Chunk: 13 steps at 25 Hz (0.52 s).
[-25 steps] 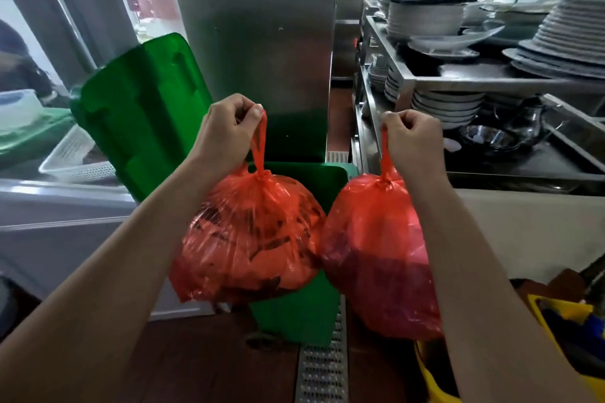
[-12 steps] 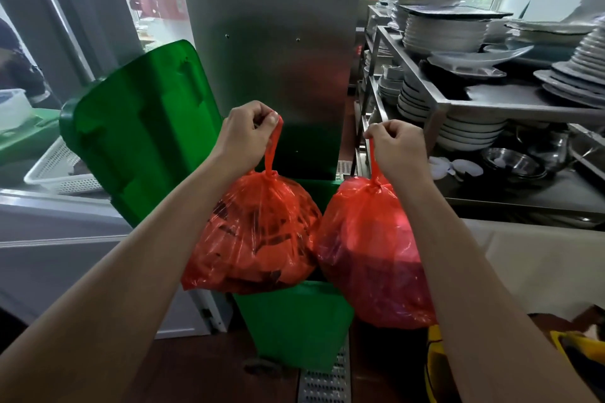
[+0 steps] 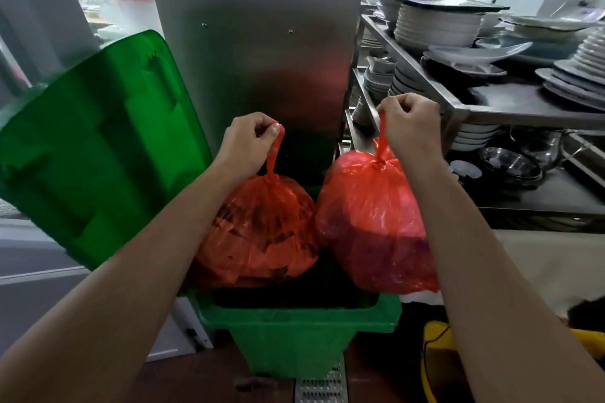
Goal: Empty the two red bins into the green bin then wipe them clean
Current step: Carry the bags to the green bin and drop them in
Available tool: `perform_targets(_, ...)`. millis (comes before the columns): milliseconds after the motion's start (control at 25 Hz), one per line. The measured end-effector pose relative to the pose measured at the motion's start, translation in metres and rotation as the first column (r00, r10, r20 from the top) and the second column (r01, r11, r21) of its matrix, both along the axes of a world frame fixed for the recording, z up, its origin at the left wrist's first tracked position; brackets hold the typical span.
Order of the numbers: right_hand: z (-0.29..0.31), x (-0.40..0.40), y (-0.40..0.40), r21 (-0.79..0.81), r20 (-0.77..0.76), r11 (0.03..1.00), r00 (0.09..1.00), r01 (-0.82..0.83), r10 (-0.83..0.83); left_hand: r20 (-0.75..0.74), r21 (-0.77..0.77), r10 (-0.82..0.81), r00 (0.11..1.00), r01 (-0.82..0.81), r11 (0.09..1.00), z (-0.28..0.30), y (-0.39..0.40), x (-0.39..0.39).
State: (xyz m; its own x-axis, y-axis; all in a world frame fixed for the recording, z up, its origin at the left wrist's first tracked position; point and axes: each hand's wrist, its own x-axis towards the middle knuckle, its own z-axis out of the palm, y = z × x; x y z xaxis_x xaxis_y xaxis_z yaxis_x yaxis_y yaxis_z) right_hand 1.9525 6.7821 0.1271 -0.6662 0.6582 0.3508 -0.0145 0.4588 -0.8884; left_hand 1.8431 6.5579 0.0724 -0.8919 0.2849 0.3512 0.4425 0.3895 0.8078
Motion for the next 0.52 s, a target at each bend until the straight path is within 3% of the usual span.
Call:
perform_targets(240,-0.002,-0.027,0.008,0.003,0.022,1.0,1.0,0.008,-0.008,0.138,0.083,-0.052,0.989,0.04,0.996,-0.028,0.01,-0.026)
perform_targets(520,-0.035,-0.058,0.018,-0.057,0.061,0.998,0.998,-0.025,0.028,0.269,-0.034,-0.032,0.963,0.042,0.999,-0.096,0.023,-0.036)
